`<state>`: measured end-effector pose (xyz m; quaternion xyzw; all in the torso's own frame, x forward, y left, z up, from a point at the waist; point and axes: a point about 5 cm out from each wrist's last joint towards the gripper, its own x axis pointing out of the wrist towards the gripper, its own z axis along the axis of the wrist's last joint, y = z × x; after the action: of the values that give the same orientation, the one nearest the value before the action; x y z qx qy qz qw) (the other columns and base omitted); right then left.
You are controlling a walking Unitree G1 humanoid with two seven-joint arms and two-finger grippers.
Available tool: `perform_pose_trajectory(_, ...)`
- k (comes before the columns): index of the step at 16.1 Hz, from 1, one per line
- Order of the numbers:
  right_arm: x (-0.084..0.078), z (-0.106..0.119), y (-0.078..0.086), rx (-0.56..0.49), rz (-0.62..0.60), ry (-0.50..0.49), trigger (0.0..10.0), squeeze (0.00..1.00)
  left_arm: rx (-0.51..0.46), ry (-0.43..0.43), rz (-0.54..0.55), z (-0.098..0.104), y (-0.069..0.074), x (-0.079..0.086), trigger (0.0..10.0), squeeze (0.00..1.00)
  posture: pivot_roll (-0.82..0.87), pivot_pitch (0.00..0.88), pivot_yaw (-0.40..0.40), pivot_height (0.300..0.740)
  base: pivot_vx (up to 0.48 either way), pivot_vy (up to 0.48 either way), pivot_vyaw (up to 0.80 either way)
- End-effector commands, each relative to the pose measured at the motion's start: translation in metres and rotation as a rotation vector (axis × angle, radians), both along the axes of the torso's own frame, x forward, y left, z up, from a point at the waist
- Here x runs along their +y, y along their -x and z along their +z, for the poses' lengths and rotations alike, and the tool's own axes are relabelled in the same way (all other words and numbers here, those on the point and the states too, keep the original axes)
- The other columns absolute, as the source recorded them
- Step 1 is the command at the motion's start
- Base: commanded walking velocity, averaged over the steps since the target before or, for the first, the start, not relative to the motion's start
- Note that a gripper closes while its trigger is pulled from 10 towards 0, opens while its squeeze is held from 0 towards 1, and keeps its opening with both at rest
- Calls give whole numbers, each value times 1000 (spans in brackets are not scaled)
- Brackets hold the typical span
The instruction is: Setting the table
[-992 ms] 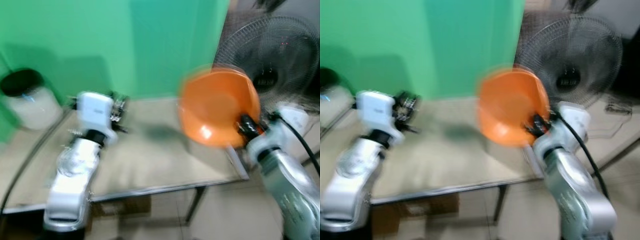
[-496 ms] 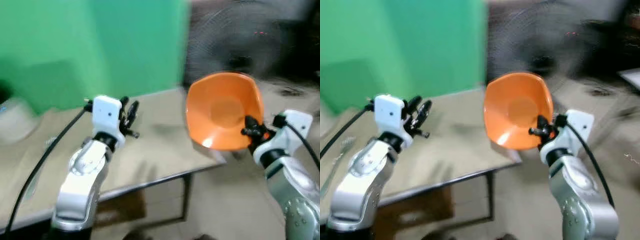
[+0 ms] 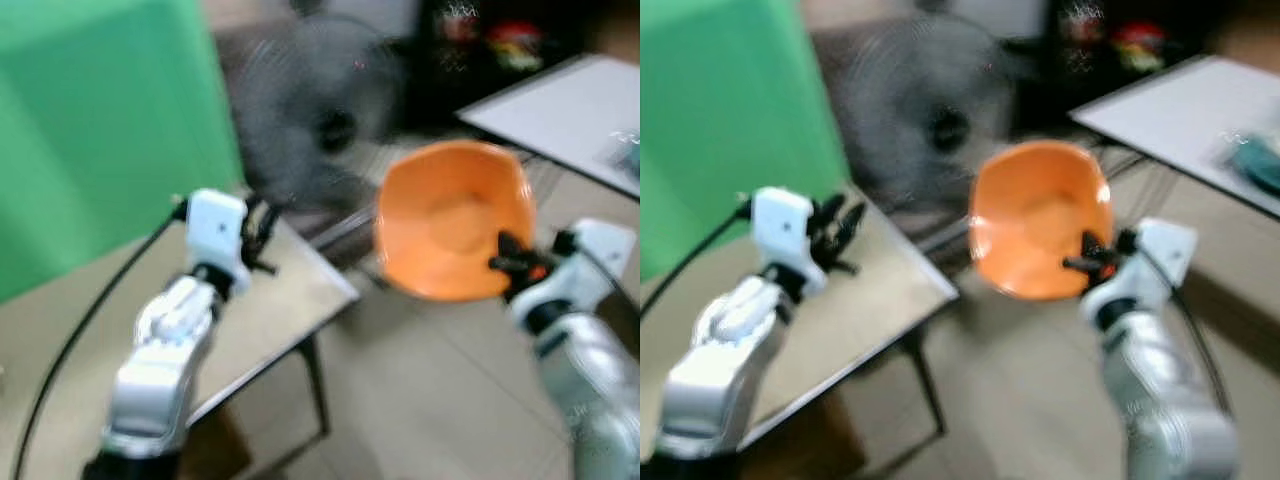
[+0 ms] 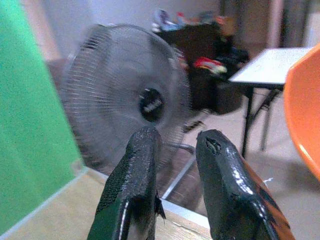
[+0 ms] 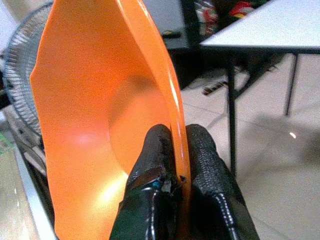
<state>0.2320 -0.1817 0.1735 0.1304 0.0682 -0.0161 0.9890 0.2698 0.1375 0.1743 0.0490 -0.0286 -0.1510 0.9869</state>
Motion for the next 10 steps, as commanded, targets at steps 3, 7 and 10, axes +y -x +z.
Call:
perform_pose_trajectory(3, -2, 9, 0, -40, -6, 11, 10000, 0, 19, 19, -18, -1, -2, -3, 10000, 0, 39, 0, 49, 740, 0, 480, -800)
perform_pose_trajectory(7, -2, 9, 1, -38, -9, 11, 10000, 0, -5, -11, -20, 1, -1, -4, 10000, 0, 37, 0, 53, 740, 0, -120, -800)
perform_pose_trajectory(10, -1, 8, 1, -37, -14, 9, 10000, 0, 12, 6, -38, 0, -1, -6, 10000, 0, 36, 0, 58, 740, 0, -160, 0)
